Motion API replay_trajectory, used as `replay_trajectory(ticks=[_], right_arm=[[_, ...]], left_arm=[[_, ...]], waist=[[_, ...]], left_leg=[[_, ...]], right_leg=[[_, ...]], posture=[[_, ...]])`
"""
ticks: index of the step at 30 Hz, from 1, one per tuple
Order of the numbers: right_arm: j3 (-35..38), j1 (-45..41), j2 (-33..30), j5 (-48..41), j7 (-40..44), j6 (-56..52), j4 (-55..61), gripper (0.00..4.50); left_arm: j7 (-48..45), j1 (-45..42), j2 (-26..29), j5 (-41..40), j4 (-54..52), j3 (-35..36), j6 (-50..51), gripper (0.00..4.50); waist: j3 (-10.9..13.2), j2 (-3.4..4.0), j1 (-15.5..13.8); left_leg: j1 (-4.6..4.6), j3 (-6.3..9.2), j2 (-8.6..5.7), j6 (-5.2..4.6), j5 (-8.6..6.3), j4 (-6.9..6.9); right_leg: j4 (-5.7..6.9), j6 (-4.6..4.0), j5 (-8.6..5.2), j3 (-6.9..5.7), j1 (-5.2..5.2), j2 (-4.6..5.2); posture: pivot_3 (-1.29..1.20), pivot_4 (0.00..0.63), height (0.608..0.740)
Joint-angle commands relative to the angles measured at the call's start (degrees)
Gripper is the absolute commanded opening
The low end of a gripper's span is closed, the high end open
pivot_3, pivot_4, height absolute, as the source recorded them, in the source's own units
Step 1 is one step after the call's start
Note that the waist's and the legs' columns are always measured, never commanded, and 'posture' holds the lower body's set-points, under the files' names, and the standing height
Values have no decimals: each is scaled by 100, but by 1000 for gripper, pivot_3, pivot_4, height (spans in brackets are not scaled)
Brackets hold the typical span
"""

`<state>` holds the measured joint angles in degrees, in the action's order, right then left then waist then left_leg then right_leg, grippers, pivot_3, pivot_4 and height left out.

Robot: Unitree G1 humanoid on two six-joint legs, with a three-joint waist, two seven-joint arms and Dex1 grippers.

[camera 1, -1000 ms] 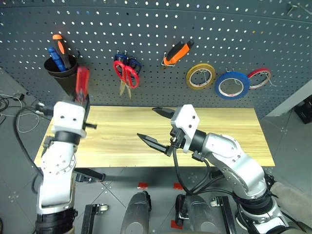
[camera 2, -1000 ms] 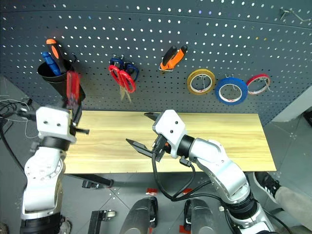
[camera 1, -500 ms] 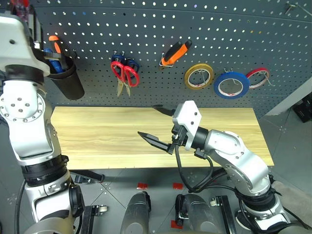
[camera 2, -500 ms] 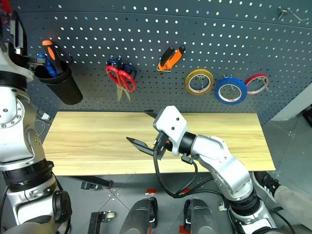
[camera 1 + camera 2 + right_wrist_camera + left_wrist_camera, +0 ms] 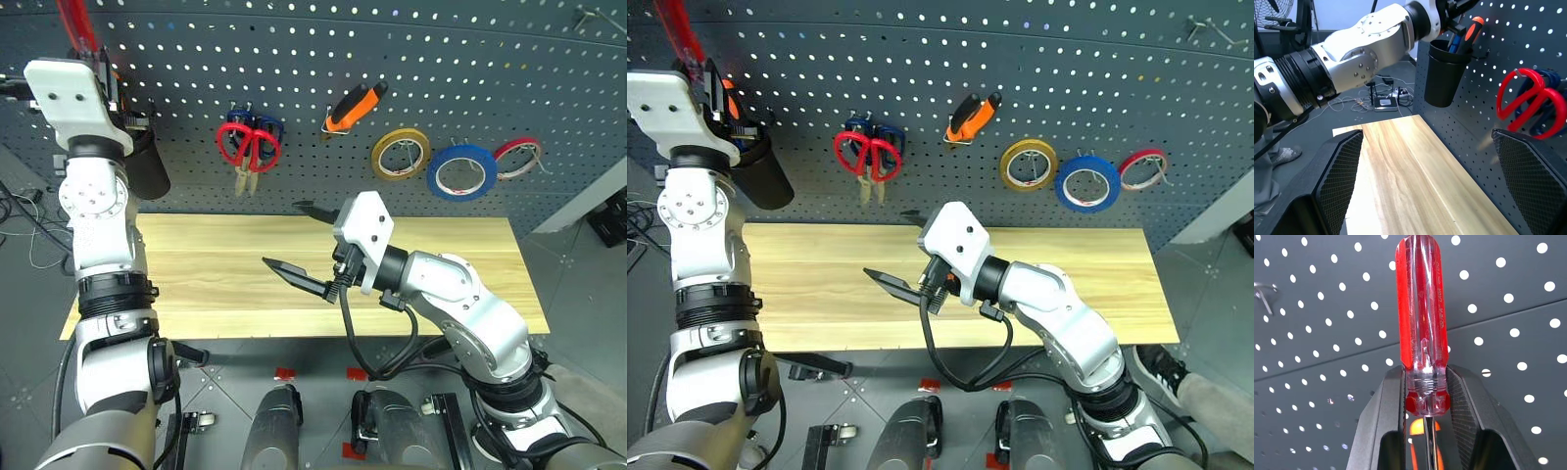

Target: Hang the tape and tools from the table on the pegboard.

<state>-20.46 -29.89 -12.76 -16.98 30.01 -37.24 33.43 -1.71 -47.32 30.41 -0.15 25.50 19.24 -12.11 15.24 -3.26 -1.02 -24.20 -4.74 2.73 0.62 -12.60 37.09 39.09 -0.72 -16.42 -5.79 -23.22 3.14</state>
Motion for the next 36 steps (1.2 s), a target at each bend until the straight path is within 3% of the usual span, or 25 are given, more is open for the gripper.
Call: replay_trajectory(ticks=[1,2,11,15,18,23,28,31,36], right_arm=[[6,-46,19,-29,3,87,183,4500],[0,-46,15,-29,6,83,180,4500],[-27,-17,-63,-12,41,93,145,4500],[5,51,-115,10,19,118,138,4500],[159,260,-119,33,-133,153,123,4500],[414,719,-147,360,-530,493,-42,4500],[721,1547,286,862,-1238,1681,-968,4500],[841,1705,395,887,-1209,2137,-1510,4500],[1464,1972,660,1162,-1971,2821,-2986,4500]], left_arm=[[157,-12,46,-80,-137,90,-237,878],[202,77,23,-135,-204,157,-238,878],[723,336,-239,-448,-1279,370,107,3708],[656,564,-445,-459,-2294,85,733,3708],[223,1151,-589,-674,-3023,-390,2156,3708],[422,2061,-996,-986,-4028,-440,4066,3708],[-250,3131,-878,-1148,-4699,-572,4246,3708],[-376,3376,-789,-957,-4578,-675,4172,3708],[-537,3825,-973,-1075,-4106,-502,4076,3708]], waist=[[0,0,8],[0,0,10],[-1,-1,31],[-8,-6,19],[-78,2,14],[-129,-4,55],[-213,-3,57],[-264,4,45],[-445,7,47]], left_leg=[[0,0,0,0,0,0],[0,0,0,0,0,0],[-3,4,0,-1,0,9],[-4,5,-2,-1,1,14],[-4,4,-3,-1,1,13],[4,2,-1,-1,1,13],[28,-3,-2,15,10,-4],[32,-2,-2,23,17,-2],[45,-2,-4,21,24,-1]], right_leg=[[0,0,0,0,0,0],[0,0,0,0,0,0],[6,0,0,0,1,1],[8,0,1,1,3,3],[8,0,1,3,3,3],[17,0,1,12,4,-1],[39,-4,-3,25,4,-3],[57,-8,-1,23,4,-3],[74,-12,1,31,6,-2]], posture=[[18,197,740],[18,197,740],[18,198,740],[20,193,740],[27,184,740],[41,171,740],[54,152,740],[54,143,740],[51,123,740]])
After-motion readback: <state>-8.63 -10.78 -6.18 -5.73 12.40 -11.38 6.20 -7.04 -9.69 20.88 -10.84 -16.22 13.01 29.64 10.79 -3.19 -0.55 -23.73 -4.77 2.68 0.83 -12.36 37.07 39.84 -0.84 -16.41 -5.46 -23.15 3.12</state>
